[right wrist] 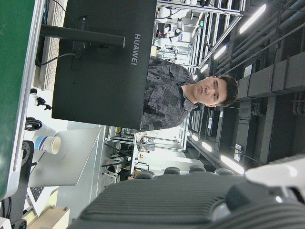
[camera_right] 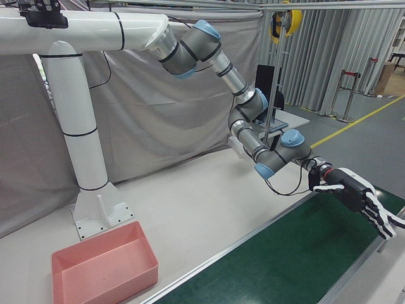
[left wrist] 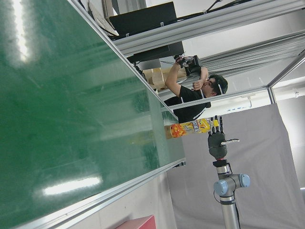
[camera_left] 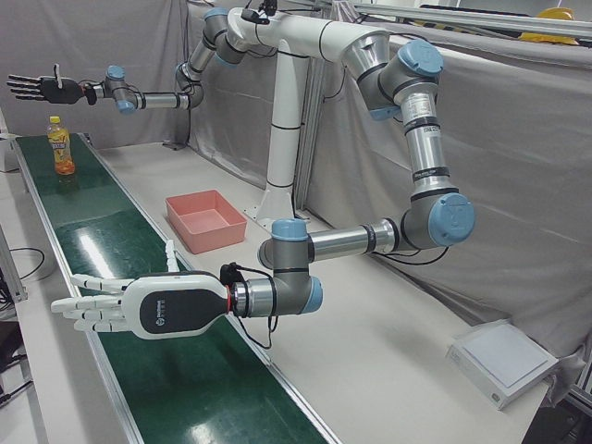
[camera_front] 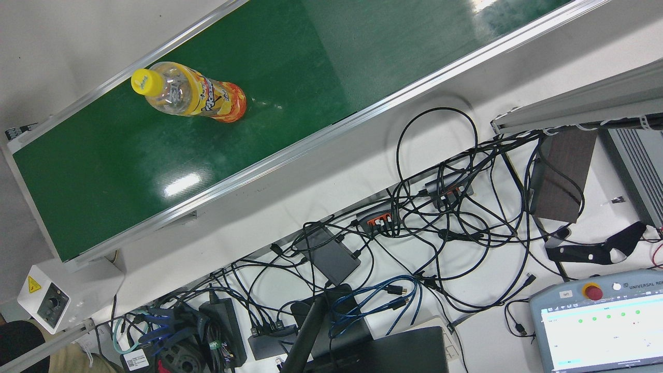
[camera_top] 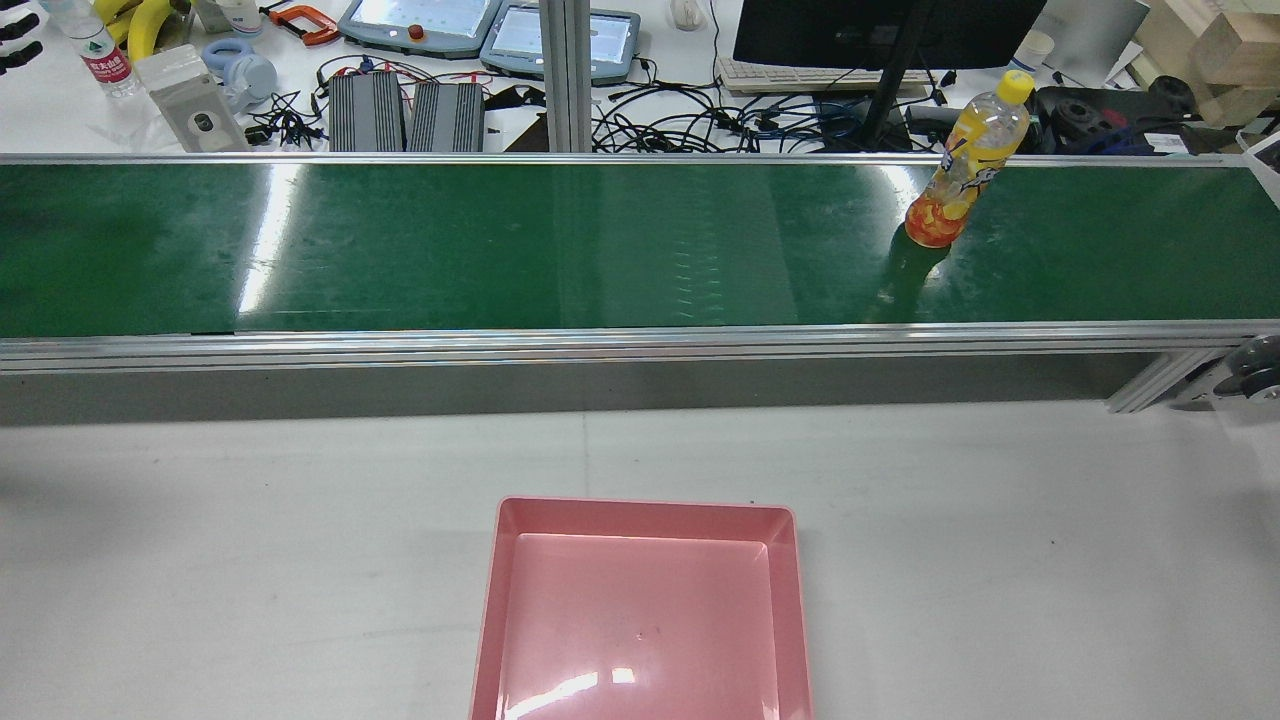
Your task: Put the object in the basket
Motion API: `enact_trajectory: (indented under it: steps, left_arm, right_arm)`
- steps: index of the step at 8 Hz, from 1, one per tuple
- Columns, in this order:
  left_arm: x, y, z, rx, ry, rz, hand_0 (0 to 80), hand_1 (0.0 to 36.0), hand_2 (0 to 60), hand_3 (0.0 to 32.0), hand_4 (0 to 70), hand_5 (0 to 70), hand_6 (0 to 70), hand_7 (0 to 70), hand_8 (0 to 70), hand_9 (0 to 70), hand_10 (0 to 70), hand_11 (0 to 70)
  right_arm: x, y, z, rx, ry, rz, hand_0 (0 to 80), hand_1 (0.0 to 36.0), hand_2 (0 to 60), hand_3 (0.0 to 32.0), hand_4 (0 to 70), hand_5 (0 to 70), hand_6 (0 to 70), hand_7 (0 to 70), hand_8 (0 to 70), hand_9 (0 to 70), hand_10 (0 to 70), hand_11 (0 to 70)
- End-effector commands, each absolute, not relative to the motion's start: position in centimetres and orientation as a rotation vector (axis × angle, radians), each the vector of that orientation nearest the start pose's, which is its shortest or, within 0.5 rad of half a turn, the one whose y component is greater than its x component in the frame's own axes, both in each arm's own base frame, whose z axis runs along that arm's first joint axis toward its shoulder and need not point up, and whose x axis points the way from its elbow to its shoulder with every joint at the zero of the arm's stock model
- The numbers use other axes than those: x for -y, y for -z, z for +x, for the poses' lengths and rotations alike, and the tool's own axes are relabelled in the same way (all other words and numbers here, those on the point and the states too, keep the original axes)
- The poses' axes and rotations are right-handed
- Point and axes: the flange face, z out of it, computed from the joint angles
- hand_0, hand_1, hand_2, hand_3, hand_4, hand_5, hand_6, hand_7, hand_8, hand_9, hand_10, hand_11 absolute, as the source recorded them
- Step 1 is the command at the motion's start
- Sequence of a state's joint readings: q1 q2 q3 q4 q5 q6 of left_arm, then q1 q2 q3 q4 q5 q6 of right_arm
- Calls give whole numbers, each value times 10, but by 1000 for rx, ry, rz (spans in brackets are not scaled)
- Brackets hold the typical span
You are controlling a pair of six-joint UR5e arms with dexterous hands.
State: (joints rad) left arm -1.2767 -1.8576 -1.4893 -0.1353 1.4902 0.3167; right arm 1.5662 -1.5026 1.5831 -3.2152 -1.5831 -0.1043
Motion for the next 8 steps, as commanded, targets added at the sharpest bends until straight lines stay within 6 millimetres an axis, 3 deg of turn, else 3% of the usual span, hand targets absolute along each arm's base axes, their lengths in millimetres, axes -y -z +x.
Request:
enact_trajectory:
  steps: [1,8]
  left_arm:
    - [645,-551,47,-2357,1615,95,500,100,0,0,185,131,0,0,71,114,72,116]
    - [645,-551,47,-2355,1617,95,500,100,0,0,186,132,0,0,68,112,76,122]
  right_arm:
    - [521,-654,130,-2290,2271,-100,0,0,0,0,0,0,0,0,0,0,0,0]
    - [521,-654,130,-2290,2271,-100,0,0,0,0,0,0,0,0,0,0,0,0]
